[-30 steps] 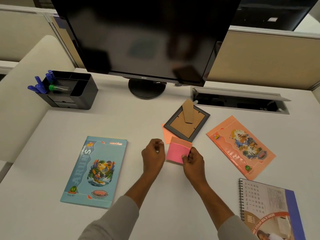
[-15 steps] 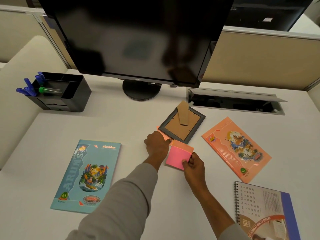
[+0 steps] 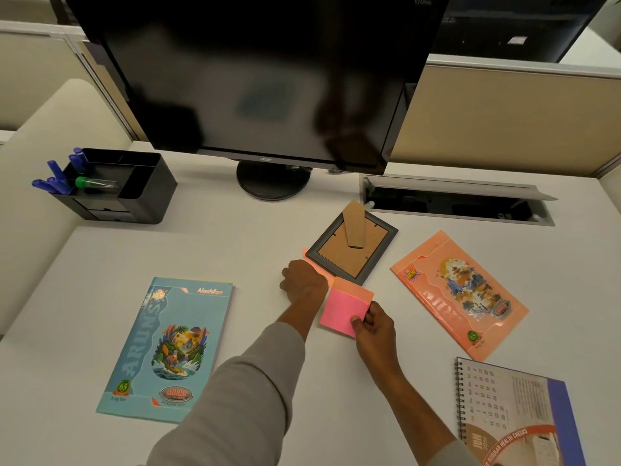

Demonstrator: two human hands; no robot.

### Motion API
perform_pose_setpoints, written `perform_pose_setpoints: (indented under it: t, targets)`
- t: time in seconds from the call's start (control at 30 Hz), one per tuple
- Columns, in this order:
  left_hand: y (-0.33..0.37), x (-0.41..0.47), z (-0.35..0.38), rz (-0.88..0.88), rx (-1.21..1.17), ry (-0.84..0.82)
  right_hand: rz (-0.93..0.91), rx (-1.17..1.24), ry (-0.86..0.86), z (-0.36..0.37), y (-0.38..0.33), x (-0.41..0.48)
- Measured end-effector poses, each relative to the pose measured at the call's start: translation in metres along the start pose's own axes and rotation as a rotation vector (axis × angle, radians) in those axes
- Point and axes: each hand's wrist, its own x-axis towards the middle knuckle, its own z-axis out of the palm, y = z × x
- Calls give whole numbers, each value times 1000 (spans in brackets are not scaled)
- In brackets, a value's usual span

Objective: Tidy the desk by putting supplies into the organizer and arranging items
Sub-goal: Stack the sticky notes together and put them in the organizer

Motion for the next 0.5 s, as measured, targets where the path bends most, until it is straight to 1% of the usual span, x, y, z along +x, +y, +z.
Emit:
perform_pose_setpoints:
  t: [0.1, 0.37, 0.43, 0.5]
  targets:
    - [4, -3, 3, 31, 67, 54, 0, 7, -7, 0, 1, 1]
    - [5, -8, 13, -4, 68, 106, 25, -11, 2, -1, 6, 2]
    - [4, -7, 15, -45, 11, 109, 31, -11, 0, -1, 7, 2]
    - [4, -6, 16, -99, -93, 98, 30, 0, 0, -1, 7, 2]
